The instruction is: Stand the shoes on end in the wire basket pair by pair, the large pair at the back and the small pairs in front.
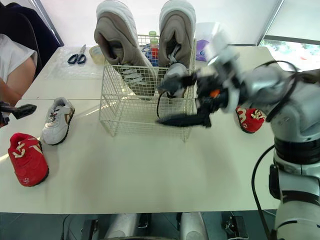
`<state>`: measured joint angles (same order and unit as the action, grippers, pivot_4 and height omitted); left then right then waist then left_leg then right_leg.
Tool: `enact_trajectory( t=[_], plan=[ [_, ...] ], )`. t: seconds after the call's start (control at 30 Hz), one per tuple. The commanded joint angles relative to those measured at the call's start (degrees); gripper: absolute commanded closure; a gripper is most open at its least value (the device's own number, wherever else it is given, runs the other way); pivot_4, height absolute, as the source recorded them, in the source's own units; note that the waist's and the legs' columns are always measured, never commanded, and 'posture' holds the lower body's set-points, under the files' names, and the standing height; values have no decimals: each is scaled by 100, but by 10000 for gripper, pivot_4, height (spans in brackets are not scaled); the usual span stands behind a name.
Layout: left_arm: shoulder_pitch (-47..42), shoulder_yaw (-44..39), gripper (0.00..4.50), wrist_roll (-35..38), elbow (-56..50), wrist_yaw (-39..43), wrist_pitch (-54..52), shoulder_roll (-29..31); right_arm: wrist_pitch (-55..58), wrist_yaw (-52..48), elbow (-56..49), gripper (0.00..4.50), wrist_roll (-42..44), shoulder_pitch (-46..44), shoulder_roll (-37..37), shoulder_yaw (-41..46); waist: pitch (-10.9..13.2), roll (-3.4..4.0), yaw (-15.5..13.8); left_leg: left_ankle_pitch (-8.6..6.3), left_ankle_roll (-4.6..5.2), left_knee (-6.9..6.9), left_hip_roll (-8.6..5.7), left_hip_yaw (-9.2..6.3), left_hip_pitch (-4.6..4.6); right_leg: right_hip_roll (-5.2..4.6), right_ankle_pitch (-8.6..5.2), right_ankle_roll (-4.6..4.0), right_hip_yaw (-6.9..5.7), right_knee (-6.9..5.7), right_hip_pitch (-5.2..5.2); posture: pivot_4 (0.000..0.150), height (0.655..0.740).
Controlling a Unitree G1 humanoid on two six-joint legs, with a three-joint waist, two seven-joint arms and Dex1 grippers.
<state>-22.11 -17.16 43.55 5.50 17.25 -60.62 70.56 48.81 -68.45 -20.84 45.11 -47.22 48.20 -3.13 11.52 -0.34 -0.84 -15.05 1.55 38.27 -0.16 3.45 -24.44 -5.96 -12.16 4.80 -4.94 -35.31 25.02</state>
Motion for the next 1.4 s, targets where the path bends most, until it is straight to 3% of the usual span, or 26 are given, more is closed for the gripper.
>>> enact_trajectory(
  t=[0.03, 0.43, 0.53, 0.77, 0.93, 1.1, 1.2, 1.33, 1.4],
  plan=[
    [-646, 509, 741, -598, 438, 236, 21, -34, -262, -193, -230, 0, -90, 67, 45, -50, 1, -3, -5, 1, -2, 0, 0, 3, -1, -1, 0, 0, 1, 2, 1, 1500, 7400],
    [-2173, 1728, 741, -2228, 2508, 869, 544, -1123, -196, -44, -658, 0, -161, 477, 188, -65, -4, -21, 11, 9, -9, 0, 3, 8, 1, 6, 2, 2, 0, -15, 2, 1500, 7400],
    [-2415, 1849, 8731, -2577, 2913, 1030, 749, -1280, -159, 97, -732, 0, -149, 546, 247, 7, -9, -29, 7, 9, -9, 2, 3, 8, 3, 6, 2, 2, 0, -16, 0, 1500, 7400],
    [-2601, 1690, 44111, -2845, 3116, 1230, 632, -1455, -91, 314, -824, 0, -91, 654, 307, 89, -11, -34, 19, 9, -8, 6, 4, 5, 5, 6, 2, 3, 1, -25, -1, 1500, 7400],
    [-2810, 1288, 44620, -2834, 3169, 1118, 469, -1489, -154, 364, -745, 0, -205, 640, 294, 31, -11, -36, 19, 10, -8, 13, 5, 4, 6, 5, 2, 3, 1, -36, -1, 1500, 7400],
    [-3294, -121, 44620, -2490, 2632, 262, 456, -1533, -301, 329, -545, 0, -427, 619, 321, -9, -5, -74, 17, 6, -3, 50, 11, -10, -8, 8, 1, 4, -3, -58, 3, 1500, 7400],
    [-2837, -915, 44620, -2456, 1126, -229, 1331, -1840, -311, 352, -434, 0, -470, 593, 286, 41, -7, -76, 20, 0, 5, 71, 10, -7, -10, -3, 1, 5, -1, -58, -4, 1500, 7400],
    [-2387, -1473, 44620, -2255, -614, -557, 1384, -2292, -192, 326, -357, 0, -358, 509, 296, 97, -7, -76, 2, 5, -10, 76, -4, -7, -7, -48, 2, 6, -4, -60, -11, 1500, 7400],
    [-2235, -1912, 44620, -1718, -1467, -435, 1612, -2701, -28, 345, -242, 0, -184, 372, 304, 246, -8, -78, 4, 6, -16, 77, -7, -8, -6, -52, 2, 6, -6, -59, -14, 1500, 7400]
  ],
)
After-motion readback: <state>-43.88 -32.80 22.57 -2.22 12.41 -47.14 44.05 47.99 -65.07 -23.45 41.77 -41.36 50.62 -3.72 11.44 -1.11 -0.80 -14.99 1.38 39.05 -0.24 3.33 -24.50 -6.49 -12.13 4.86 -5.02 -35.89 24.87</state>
